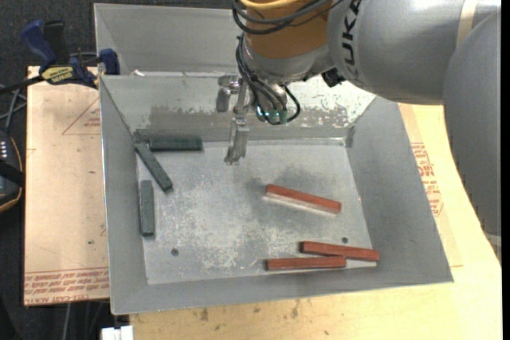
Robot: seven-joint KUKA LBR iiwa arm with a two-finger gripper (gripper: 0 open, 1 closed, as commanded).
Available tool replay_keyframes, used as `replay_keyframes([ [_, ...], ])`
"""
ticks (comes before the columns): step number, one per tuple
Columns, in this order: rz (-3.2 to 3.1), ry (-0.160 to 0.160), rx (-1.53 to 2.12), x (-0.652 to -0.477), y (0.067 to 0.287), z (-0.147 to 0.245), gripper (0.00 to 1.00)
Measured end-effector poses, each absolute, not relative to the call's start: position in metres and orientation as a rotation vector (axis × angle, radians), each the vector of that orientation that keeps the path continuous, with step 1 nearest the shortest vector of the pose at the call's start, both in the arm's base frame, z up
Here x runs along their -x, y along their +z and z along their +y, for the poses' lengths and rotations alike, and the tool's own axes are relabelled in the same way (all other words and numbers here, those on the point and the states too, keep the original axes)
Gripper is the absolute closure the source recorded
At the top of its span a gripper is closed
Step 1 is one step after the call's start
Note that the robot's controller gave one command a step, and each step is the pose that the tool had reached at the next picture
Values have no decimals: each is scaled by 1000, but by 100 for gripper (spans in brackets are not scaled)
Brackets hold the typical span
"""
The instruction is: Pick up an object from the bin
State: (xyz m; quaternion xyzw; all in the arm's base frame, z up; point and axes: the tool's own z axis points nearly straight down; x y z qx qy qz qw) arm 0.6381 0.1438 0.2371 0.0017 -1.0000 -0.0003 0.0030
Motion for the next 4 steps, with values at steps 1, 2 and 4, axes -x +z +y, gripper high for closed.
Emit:
replay_keyframes([
  [1,-3143,-2,-1,-639,243,143,0],
  [2,-3149,-5,44,-646,179,178,0],
  [4,-3142,-3,0,-650,127,243,0],
])
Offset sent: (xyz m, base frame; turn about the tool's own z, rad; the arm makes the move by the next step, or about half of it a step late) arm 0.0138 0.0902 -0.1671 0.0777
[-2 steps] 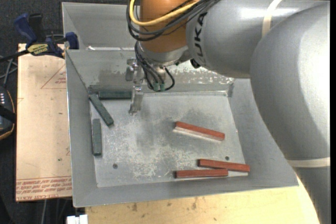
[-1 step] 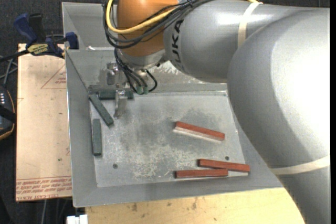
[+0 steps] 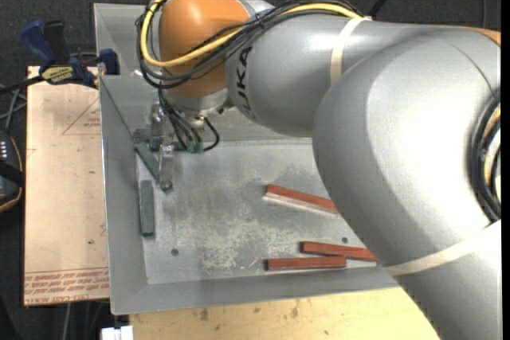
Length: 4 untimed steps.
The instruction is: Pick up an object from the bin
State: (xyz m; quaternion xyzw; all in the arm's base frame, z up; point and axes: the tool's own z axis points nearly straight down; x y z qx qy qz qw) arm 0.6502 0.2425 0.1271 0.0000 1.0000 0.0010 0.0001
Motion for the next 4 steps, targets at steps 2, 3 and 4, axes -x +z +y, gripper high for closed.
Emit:
replay_keyframes([
  [2,3122,7,-167,-660,70,225,100],
  [3,3128,5,17,-659,74,229,100],
  [4,3132,5,-166,-661,115,226,100],
])
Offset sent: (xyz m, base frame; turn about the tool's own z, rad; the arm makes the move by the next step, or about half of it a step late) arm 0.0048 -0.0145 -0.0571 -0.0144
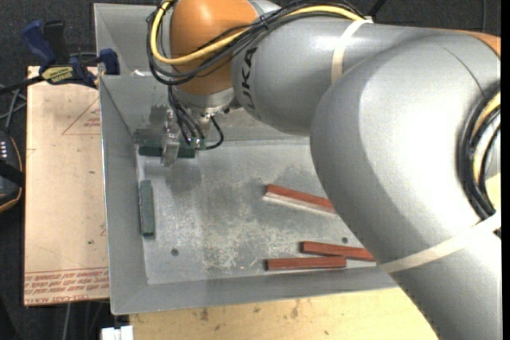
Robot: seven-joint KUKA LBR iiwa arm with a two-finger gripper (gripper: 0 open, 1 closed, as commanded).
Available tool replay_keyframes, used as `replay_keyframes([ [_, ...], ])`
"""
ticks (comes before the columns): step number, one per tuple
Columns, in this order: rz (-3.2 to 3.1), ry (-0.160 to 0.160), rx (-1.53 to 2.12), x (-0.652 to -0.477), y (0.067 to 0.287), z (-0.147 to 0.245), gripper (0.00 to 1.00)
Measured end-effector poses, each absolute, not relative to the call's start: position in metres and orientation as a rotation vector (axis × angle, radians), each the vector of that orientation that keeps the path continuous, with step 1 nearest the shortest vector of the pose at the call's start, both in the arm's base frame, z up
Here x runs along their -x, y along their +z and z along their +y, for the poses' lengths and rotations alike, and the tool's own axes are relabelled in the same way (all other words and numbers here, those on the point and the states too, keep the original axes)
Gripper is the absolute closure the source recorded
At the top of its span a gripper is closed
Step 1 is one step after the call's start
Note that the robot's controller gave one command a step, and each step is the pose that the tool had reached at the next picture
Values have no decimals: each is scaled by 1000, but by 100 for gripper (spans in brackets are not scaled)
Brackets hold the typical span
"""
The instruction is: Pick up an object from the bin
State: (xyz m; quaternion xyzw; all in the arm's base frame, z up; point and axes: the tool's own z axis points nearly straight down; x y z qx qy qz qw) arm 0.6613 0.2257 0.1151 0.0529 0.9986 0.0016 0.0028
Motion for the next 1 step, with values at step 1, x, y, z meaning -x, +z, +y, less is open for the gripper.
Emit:
replay_keyframes([
  [1,3133,5,17,-661,182,230,100],
])
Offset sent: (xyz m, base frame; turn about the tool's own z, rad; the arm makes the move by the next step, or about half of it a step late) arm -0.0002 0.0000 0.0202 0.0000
